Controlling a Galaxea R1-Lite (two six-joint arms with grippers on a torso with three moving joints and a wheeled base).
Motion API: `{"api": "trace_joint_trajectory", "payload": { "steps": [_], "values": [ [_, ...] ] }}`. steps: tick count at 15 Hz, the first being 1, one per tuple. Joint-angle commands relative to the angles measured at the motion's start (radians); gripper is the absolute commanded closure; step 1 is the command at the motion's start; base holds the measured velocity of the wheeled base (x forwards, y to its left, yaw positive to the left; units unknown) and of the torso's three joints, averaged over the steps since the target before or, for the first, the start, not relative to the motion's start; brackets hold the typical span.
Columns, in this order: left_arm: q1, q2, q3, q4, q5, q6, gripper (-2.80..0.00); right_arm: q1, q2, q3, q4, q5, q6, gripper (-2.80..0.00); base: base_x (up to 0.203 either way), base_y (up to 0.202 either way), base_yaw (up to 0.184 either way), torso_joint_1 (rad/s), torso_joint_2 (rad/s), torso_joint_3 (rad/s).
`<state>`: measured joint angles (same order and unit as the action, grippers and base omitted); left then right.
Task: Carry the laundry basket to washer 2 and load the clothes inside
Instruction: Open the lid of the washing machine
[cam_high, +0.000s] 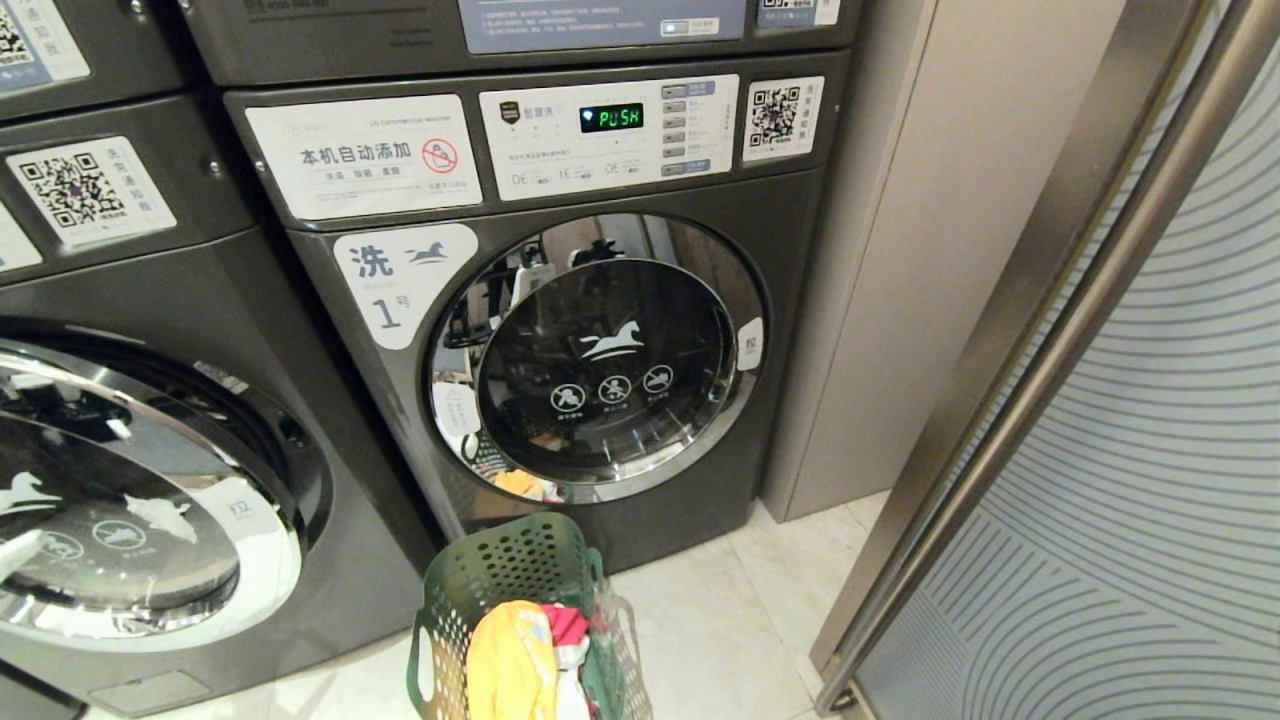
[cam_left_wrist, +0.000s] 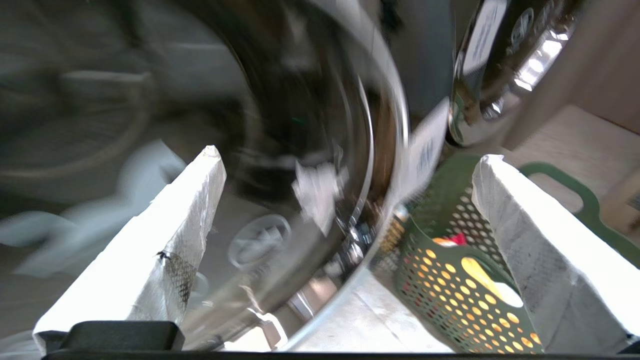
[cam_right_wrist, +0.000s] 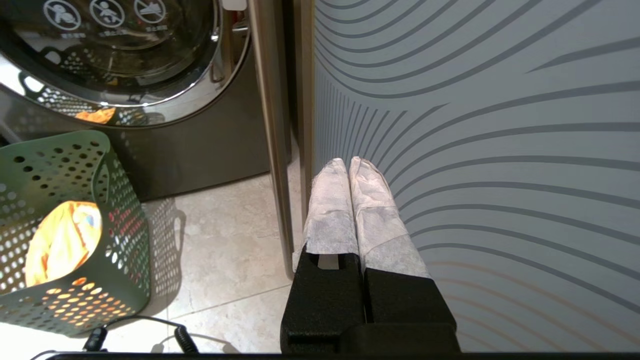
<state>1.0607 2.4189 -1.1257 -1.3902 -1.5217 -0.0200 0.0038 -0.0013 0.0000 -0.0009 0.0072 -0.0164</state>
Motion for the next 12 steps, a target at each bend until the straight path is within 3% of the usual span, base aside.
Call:
{"api": "trace_joint_trajectory", "payload": {
  "steps": [1, 2, 4, 5, 6, 7, 8, 10, 11, 12],
  "values": [
    [0.097, -0.261, 0.107, -0.010, -0.008, -0.004, -2.80, 0.001, 0.001, 0.002, -0.001, 0.000, 0.000, 0.00, 0.000, 0.000, 0.000, 0.000, 0.00, 0.000],
    [0.180, -0.378, 0.164, -0.011, -0.008, -0.016, -2.80, 0.001, 0.001, 0.002, -0.001, 0.000, 0.000, 0.00, 0.000, 0.000, 0.000, 0.000, 0.00, 0.000],
    [0.418, -0.638, 0.259, -0.011, -0.008, -0.092, -2.80, 0.001, 0.001, 0.002, -0.001, 0.000, 0.000, 0.00, 0.000, 0.000, 0.000, 0.000, 0.00, 0.000],
    [0.538, -0.764, 0.289, -0.011, 0.003, -0.165, -2.80, 0.001, 0.001, 0.002, -0.001, 0.000, 0.000, 0.00, 0.000, 0.000, 0.000, 0.000, 0.00, 0.000],
    [0.641, -0.891, 0.311, -0.011, 0.032, -0.278, -2.80, 0.001, 0.001, 0.002, -0.001, 0.000, 0.000, 0.00, 0.000, 0.000, 0.000, 0.000, 0.00, 0.000],
    [0.706, -1.018, 0.317, -0.010, 0.076, -0.437, -2.80, 0.001, 0.001, 0.002, 0.001, 0.000, 0.000, 0.00, 0.000, 0.000, 0.000, 0.000, 0.00, 0.000],
    [0.730, -1.128, 0.303, -0.008, 0.114, -0.637, -2.80, 0.001, 0.001, 0.002, 0.001, 0.000, 0.000, 0.00, 0.000, 0.000, 0.000, 0.000, 0.00, 0.000],
    [0.712, -1.312, 0.176, 0.025, 0.172, -1.134, -2.80, 0.001, 0.001, 0.002, 0.001, 0.000, 0.000, 0.00, 0.000, 0.000, 0.000, 0.000, 0.00, 0.000],
    [0.676, -1.380, 0.081, 0.069, 0.176, -1.282, -2.80, 0.001, 0.001, 0.002, -0.001, 0.000, 0.000, 0.00, 0.000, 0.000, 0.000, 0.000, 0.00, 0.000],
    [0.601, -1.437, 0.013, 0.128, 0.152, -1.359, -2.80, 0.001, 0.001, 0.002, -0.001, 0.000, 0.000, 0.00, 0.000, 0.000, 0.000, 0.000, 0.00, 0.000]
  ]
}}
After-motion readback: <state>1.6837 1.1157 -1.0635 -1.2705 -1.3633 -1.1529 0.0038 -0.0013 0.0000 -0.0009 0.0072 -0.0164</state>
